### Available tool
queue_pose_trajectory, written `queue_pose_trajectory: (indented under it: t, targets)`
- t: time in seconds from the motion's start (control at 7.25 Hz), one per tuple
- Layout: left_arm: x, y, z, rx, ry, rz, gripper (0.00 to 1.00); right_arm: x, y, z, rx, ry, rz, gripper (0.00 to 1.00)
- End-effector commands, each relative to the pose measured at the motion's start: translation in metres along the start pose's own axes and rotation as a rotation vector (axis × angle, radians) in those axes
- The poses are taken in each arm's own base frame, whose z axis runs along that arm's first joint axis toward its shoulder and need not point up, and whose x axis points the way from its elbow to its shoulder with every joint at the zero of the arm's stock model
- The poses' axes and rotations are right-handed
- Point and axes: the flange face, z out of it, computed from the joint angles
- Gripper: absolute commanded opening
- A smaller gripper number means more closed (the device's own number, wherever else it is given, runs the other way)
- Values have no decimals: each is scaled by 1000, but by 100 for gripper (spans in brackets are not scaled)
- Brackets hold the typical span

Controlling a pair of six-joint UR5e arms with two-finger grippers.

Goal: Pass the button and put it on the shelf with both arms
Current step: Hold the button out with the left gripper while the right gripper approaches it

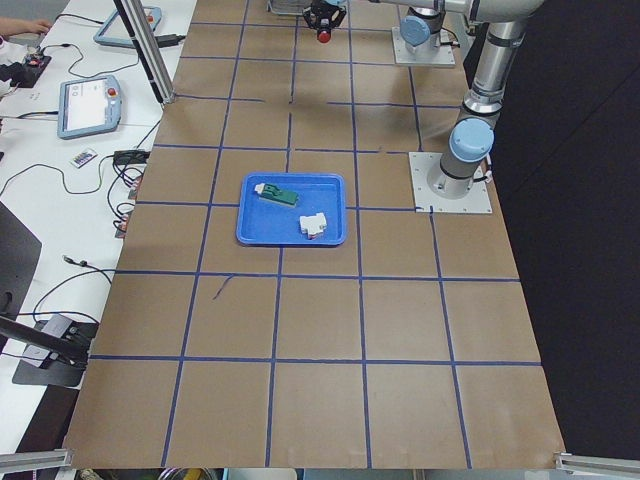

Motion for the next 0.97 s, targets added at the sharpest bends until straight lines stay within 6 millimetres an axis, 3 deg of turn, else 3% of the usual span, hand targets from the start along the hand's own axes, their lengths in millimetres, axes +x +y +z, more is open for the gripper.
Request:
queue_pose_trajectory:
  t: [0.0,0.41,0.55,0.83]
  targets:
    - [1,-9,5,12,-6,-13,0,11,15,40,13,-111,-23,100]
    - [2,-11,5,15,-12,-10,0,-18,10,84,12,-196,-82,100]
    - [2,-11,6,14,-13,-9,0,-19,8,85,15,-190,-102,100]
    - [1,-10,5,12,-14,-10,0,-2,-11,90,23,-169,-154,100]
